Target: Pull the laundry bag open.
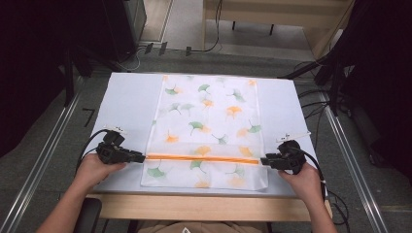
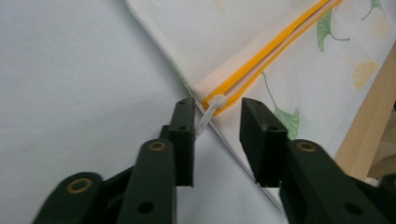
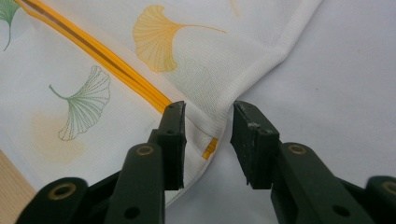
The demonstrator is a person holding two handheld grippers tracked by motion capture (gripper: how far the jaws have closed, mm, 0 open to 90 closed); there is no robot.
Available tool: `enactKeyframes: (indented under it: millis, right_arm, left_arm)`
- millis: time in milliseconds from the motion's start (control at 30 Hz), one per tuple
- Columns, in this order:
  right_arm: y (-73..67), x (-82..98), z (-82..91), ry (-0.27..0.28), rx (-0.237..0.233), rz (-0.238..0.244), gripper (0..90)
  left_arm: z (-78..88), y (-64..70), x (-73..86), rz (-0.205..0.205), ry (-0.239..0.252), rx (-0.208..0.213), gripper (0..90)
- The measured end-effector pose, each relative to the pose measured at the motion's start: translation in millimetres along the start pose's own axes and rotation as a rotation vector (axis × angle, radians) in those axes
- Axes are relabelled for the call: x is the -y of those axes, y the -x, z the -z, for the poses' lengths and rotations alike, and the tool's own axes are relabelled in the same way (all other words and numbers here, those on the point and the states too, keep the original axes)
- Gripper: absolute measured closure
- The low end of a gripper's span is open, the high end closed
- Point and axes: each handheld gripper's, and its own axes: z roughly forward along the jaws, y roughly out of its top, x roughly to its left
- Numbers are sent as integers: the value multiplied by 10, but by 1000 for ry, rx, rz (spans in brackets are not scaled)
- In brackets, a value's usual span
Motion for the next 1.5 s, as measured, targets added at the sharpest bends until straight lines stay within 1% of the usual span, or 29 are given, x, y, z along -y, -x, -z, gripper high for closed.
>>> enactKeyframes:
  millis: [67, 100, 133, 167, 200, 233, 267, 333, 367, 400, 433, 467, 533, 567, 600, 700, 733, 767, 867, 933, 967, 1067, 1100, 1133, 1233, 1333, 1367, 1433, 1500]
  right_arm:
    - [6, 4, -2, 13, -4, 6, 626]
    - [7, 2, 2, 19, -9, 8, 626]
    - [7, 2, 2, 19, -9, 8, 626]
    - [-5, -1, 9, 32, -11, 6, 608]
    - [-5, -1, 9, 32, -11, 6, 608]
    - [-14, -3, 9, 41, -8, 15, 578]
    - [-14, -3, 9, 41, -8, 15, 578]
    - [-21, 2, 10, 60, 6, 30, 526]
    - [-21, 2, 10, 60, 6, 30, 526]
    - [-15, 6, 22, 77, 13, 36, 491]
    - [-15, 6, 22, 77, 13, 36, 491]
    - [-2, 9, 36, 89, 13, 31, 475]
    - [3, 10, 40, 97, 13, 30, 464]
    - [14, 13, 45, 106, 20, 34, 458]
    - [28, 17, 65, 120, 22, 28, 444]
    - [39, 22, 79, 134, 22, 21, 436]
    - [47, 25, 86, 137, 23, 25, 431]
    - [48, 29, 90, 143, 26, 17, 424]
    - [71, 39, 108, 152, 32, 13, 416]
    - [83, 45, 121, 162, 38, 6, 404]
    - [91, 47, 126, 165, 36, 10, 399]
    - [117, 57, 152, 183, 48, 1, 382]
    - [133, 62, 161, 191, 53, -2, 377]
    - [154, 73, 174, 198, 64, -8, 368]
    - [167, 82, 187, 209, 65, -8, 361]
    - [186, 93, 205, 229, 70, 0, 335]
    - [202, 106, 206, 235, 80, 4, 322]
    - [216, 112, 209, 237, 86, 4, 318]
    - [250, 125, 218, 246, 99, -2, 307]
  left_arm:
    - [-2, 11, -10, -9, 17, -14, 531]
    - [6, 24, -14, -19, 41, -15, 504]
    - [6, 24, -14, -19, 41, -15, 484]
    - [10, 27, -15, -22, 48, -16, 469]
    - [16, 32, -16, -28, 54, -15, 469]
    - [24, 41, -19, -41, 69, -15, 449]
    - [24, 41, -19, -41, 69, -15, 438]
    - [27, 50, -23, -43, 81, -21, 426]
    - [33, 51, -25, -49, 86, -23, 426]
    - [37, 53, -26, -52, 94, -27, 412]
    - [41, 56, -25, -50, 102, -28, 412]
    - [49, 53, -25, -54, 110, -35, 401]
    - [61, 46, -21, -57, 119, -43, 394]
    - [66, 41, -19, -57, 123, -51, 391]
    - [78, 29, -12, -55, 128, -59, 387]
    - [90, 19, -9, -54, 136, -66, 386]
    - [98, 14, -9, -50, 141, -66, 386]
    - [105, 11, -9, -51, 150, -70, 385]
    - [128, 3, -9, -42, 172, -87, 385]
    - [140, -7, -6, -37, 181, -89, 384]
    - [147, -14, -4, -37, 187, -99, 384]
    - [167, -37, 5, -31, 192, -114, 383]
    - [174, -44, 7, -33, 192, -125, 383]
    - [179, -50, 8, -32, 194, -131, 382]
    - [189, -65, 12, -29, 201, -128, 378]
    - [209, -75, 15, -34, 214, -139, 371]
    - [219, -78, 18, -34, 220, -149, 366]
    - [236, -91, 25, -42, 227, -166, 364]
    - [246, -114, 34, -38, 236, -184, 360]
